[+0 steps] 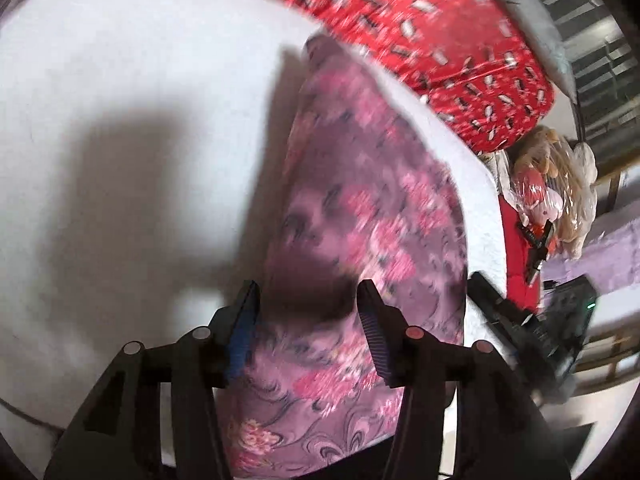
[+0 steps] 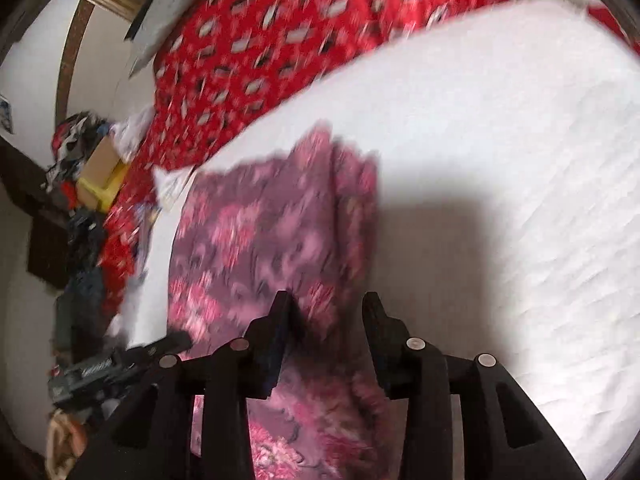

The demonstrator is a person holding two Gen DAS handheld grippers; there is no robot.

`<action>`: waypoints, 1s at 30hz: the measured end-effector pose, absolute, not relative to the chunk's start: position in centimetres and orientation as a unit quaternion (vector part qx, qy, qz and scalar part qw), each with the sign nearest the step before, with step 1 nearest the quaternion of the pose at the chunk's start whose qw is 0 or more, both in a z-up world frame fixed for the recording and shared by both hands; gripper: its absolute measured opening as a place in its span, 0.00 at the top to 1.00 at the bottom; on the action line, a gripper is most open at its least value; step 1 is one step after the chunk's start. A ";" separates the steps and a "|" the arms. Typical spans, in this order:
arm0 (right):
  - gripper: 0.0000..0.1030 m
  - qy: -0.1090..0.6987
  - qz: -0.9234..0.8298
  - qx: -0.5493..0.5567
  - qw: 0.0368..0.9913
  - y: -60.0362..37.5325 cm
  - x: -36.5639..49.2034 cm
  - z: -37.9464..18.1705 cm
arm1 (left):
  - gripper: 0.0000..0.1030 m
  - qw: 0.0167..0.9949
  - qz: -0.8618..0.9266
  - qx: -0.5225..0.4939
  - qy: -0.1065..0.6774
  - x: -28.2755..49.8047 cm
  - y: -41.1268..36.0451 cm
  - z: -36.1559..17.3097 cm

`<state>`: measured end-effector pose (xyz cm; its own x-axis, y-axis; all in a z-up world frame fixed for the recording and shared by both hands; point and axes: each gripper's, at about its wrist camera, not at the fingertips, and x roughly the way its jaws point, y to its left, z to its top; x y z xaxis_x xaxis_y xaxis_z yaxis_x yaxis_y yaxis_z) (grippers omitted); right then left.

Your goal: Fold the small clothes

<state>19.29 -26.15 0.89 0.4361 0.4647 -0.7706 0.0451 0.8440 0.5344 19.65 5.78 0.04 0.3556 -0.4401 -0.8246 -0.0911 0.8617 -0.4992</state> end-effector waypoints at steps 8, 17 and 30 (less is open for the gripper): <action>0.73 0.466 0.173 0.166 0.852 -22.1 22.7 3.0 | 0.51 0.836 -0.057 -0.088 0.538 24.7 1.5 -0.1; 0.93 0.511 0.117 0.173 0.834 -24.3 25.5 -0.2 | 0.31 0.826 -0.055 -0.096 0.552 25.1 2.6 -0.2; 0.63 0.554 0.138 0.068 0.818 -23.3 16.1 0.5 | 0.26 0.835 -0.045 -0.042 0.547 16.2 1.7 0.1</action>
